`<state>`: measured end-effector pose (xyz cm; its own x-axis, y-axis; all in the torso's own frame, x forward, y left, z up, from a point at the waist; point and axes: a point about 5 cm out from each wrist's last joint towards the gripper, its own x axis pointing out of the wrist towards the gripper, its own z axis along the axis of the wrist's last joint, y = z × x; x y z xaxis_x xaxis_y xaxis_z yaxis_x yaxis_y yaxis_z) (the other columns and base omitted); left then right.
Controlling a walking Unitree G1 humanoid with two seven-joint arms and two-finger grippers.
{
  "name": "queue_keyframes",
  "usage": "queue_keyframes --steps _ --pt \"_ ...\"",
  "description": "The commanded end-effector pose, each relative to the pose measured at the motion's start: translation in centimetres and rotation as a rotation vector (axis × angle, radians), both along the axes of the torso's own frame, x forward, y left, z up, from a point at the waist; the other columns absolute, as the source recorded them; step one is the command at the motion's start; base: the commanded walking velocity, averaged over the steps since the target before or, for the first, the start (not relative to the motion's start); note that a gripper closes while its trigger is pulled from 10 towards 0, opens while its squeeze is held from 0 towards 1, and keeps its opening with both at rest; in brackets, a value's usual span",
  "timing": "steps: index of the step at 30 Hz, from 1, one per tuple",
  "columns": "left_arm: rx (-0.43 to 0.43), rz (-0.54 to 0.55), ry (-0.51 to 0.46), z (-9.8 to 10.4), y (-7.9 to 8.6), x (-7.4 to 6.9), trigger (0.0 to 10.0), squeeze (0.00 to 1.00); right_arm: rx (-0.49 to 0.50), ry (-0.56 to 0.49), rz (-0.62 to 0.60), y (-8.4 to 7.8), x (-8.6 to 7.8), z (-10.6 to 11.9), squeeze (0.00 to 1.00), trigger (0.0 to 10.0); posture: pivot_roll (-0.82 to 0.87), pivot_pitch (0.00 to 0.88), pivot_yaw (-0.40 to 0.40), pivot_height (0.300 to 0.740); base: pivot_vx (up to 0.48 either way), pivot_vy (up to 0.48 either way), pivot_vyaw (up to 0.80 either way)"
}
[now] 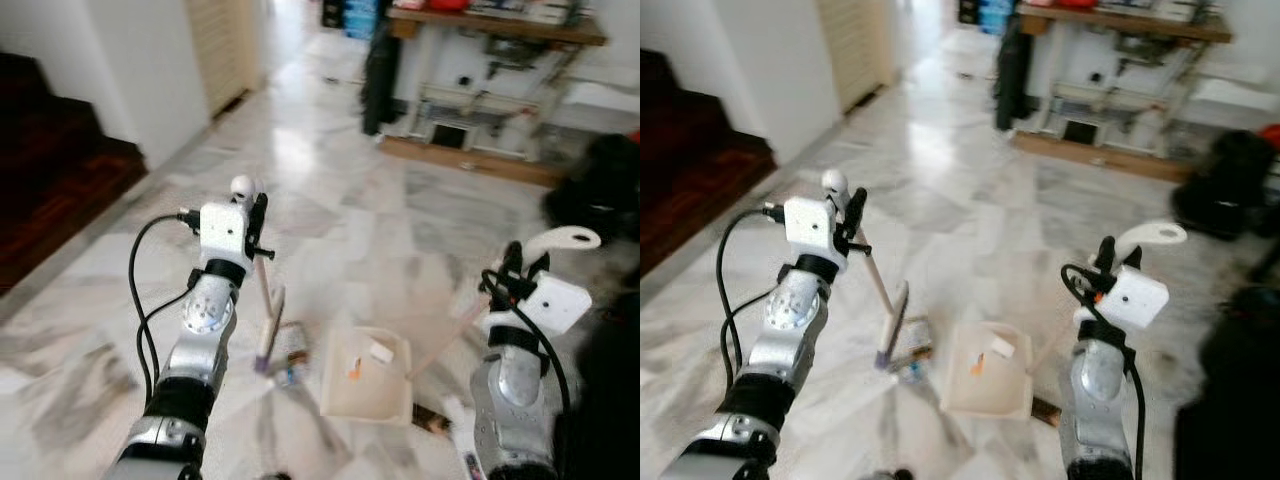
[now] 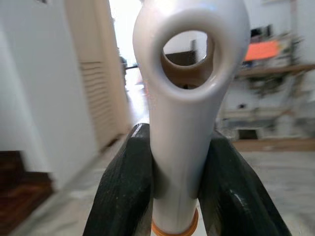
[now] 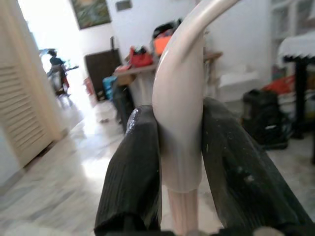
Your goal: Sweep floor
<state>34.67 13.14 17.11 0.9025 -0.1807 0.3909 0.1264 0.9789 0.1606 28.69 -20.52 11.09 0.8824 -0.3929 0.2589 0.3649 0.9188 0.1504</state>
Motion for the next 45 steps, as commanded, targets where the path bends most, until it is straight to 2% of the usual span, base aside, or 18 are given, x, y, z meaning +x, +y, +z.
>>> queue_keyframes --steps 1,38,45 --pt "0.009 -0.015 -0.065 1.26 -0.46 -0.10 10.0 0.00 -0.006 -0.072 -0.003 -0.10 0.25 1.66 0.00 10.0 0.04 0.004 -0.018 0.740 0.000 0.000 0.76" --pt "0.009 0.026 -0.058 0.87 -0.29 -0.58 10.0 0.00 0.002 -0.057 0.010 -0.25 0.39 2.07 0.00 10.0 0.04 0.060 -0.038 0.740 0.000 0.000 0.73" --pt "0.012 0.030 -0.055 0.79 -0.09 -0.71 10.0 0.00 0.031 -0.048 0.017 -0.10 0.38 1.80 0.00 10.0 0.04 0.055 -0.034 0.740 0.000 0.000 0.16"
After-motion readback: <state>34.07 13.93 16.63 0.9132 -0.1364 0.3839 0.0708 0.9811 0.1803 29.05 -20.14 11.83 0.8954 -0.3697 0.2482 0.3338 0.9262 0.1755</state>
